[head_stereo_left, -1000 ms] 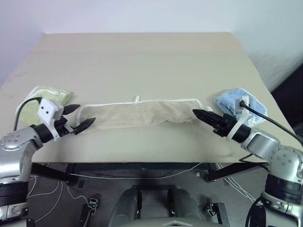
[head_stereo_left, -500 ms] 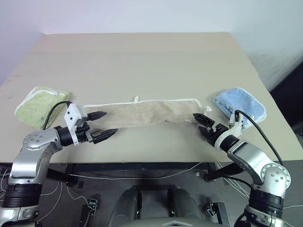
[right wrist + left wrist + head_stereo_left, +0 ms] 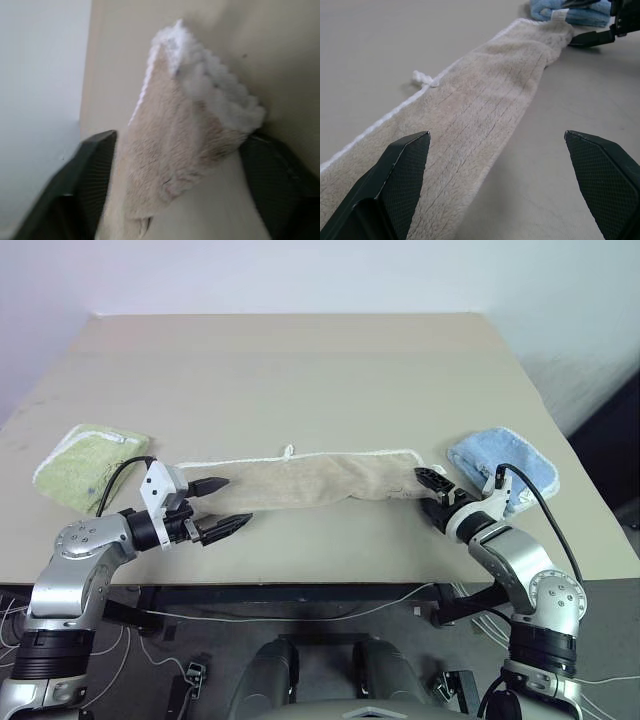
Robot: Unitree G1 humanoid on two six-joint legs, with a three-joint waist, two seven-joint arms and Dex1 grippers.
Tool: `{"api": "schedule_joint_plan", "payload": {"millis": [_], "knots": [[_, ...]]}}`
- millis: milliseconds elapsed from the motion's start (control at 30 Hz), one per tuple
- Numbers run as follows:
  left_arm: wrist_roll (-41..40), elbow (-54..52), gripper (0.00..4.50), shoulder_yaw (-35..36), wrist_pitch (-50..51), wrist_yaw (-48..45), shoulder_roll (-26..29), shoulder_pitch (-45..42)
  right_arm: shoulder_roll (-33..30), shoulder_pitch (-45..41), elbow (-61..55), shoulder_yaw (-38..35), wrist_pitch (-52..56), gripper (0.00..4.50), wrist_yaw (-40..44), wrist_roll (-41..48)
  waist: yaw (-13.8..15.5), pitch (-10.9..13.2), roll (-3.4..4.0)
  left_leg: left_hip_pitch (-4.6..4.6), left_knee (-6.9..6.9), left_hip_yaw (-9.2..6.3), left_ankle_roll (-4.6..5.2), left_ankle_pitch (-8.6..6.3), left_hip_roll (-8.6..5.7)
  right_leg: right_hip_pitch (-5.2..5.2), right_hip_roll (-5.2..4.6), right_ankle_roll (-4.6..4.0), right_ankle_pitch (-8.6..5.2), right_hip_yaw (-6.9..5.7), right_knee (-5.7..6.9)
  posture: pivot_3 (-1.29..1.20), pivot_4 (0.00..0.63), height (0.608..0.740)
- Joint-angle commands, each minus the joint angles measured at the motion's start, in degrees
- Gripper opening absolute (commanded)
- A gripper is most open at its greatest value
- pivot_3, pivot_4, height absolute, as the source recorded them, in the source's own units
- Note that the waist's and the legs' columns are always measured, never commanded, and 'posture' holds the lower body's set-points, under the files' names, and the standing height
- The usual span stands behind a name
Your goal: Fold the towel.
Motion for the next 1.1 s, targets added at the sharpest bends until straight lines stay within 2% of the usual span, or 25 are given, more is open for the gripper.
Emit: {"api": "schedule_joint_plan", "payload": {"millis": [33, 267, 500, 667, 800, 933, 1100], "knots": [[-0.7, -2.5, 4.5, -0.1, -0.4, -0.1, -0.2, 0.2, 0.7, -0.6, 0.2, -0.5, -2.4, 2.44, -1.5, -1.3, 0.0, 0.0, 0.01, 0.0, 0.0, 0.0, 0.0, 0.0, 0.0, -0.01, -0.01, 0.0, 0.0, 0.0, 0.0, 0.0, 0.15, 0.74], [-0.3, -2.1, 4.5, -0.6, -0.7, -0.1, -0.8, 0.1, 1.4, -1.7, -1.2, -0.6, -4.6, 0.03, -3.1, -1.6, 0.0, 0.0, 0.04, -0.04, -0.01, 0.0, 0.0, 0.0, 0.0, -0.06, -0.03, 0.0, 0.0, 0.02, 0.0, 0.0, 0.15, 0.74], [-0.1, -1.5, 4.5, -1.0, -0.9, 0.1, -1.2, -0.1, -2.6, -2.6, -2.7, -2.7, -5.6, 0.03, -2.4, -1.4, 0.1, 0.1, 0.12, -0.15, -0.01, 0.0, 0.01, 0.0, 0.0, -0.15, -0.04, 0.0, 0.0, 0.01, -0.01, 0.0, 0.15, 0.74], [0.2, -1.0, 4.5, -1.1, -1.5, 0.3, -1.4, 0.1, -12.5, -4.8, -3.2, -3.5, -2.4, 0.03, 3.6, -2.4, 0.1, 0.1, 0.24, -0.24, 0.02, 0.01, 0.02, -0.01, -0.02, -0.22, -0.03, 0.0, 0.0, 0.01, -0.01, 0.0, 0.15, 0.74], [0.4, -0.6, 4.5, -1.5, -1.8, 0.6, -1.7, -0.1, -18.4, -6.6, -5.2, 1.2, 2.4, 0.03, 9.4, -6.6, -0.1, 0.1, 0.25, -0.24, 0.0, 0.01, 0.02, -0.01, 0.03, -0.23, -0.02, -0.01, 0.0, 0.01, -0.03, 0.0, 0.15, 0.74], [0.5, -0.5, 4.5, -1.8, -2.1, 0.7, -1.9, -0.1, -25.0, -10.3, -9.3, 10.3, 6.5, 0.03, 19.4, -17.0, -0.1, 0.2, 0.26, -0.28, 0.02, 0.02, 0.04, -0.02, 0.05, -0.28, -0.02, -0.01, 0.0, 0.01, -0.03, 0.0, 0.15, 0.74], [0.7, -0.4, 4.5, -2.3, -2.2, 1.1, -2.6, -0.5, -27.5, -15.9, -12.5, 21.6, 8.3, 0.03, 32.3, -28.3, 0.0, 0.2, 0.24, -0.37, 0.03, -0.01, 0.04, -0.02, 0.05, -0.34, -0.02, 0.0, 0.0, -0.02, -0.05, 0.0, 0.15, 0.74]]}}
